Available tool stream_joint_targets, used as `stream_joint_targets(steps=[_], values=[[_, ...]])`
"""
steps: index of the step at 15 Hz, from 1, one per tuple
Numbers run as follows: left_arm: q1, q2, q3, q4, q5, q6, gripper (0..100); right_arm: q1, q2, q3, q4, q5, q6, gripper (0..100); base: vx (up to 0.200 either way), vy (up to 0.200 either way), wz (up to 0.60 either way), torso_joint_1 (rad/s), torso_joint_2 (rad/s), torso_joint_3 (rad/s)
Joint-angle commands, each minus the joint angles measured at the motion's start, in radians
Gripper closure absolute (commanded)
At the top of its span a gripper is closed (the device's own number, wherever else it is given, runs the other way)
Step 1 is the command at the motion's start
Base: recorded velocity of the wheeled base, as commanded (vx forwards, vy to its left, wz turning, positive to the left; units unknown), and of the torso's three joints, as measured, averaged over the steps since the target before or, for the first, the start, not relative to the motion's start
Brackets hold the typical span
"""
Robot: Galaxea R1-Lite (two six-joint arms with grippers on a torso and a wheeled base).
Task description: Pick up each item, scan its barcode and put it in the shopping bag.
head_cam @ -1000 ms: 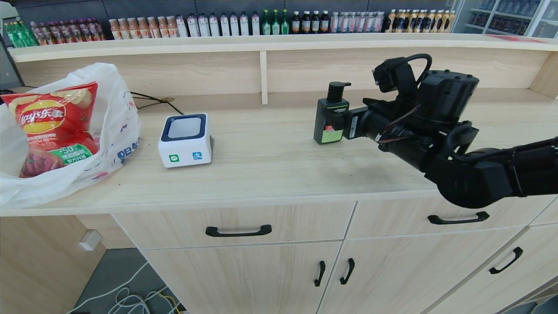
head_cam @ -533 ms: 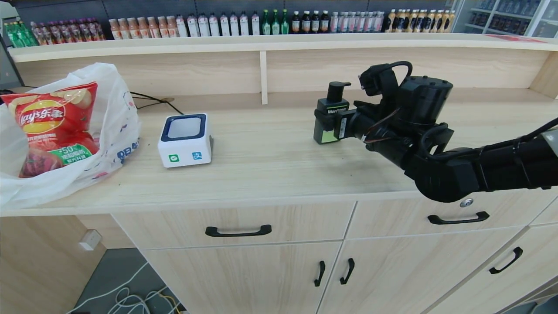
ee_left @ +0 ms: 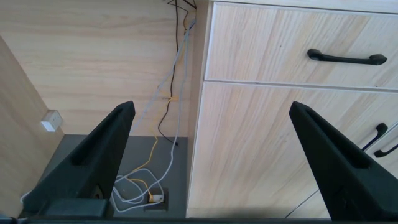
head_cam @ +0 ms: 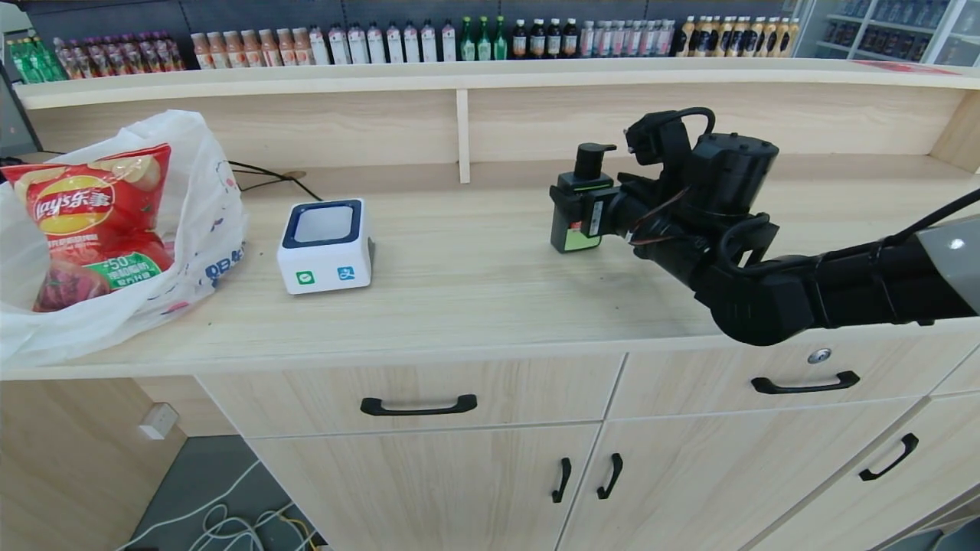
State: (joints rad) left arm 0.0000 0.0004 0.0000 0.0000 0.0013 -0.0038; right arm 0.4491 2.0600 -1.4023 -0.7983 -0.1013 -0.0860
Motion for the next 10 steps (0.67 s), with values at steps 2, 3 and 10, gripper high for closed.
stream_joint_targets(steps=[2, 3, 10], values=[[0.000, 0.000, 0.000, 0.000, 0.000, -0.001, 0, 0.000, 0.011, -0.007, -0.001, 0.000, -0.001, 0, 0.000, 0.000, 0.00, 0.000, 0.00, 0.000], [0.000, 0.000, 0.000, 0.000, 0.000, -0.001, 0, 0.000, 0.014, -0.009, -0.001, 0.000, -0.003, 100, 0.000, 0.000, 0.00, 0.000, 0.00, 0.000], [0.000, 0.000, 0.000, 0.000, 0.000, -0.001, 0, 0.000, 0.015, -0.009, -0.021, 0.003, -0.001, 100, 0.000, 0.000, 0.00, 0.000, 0.00, 0.000]])
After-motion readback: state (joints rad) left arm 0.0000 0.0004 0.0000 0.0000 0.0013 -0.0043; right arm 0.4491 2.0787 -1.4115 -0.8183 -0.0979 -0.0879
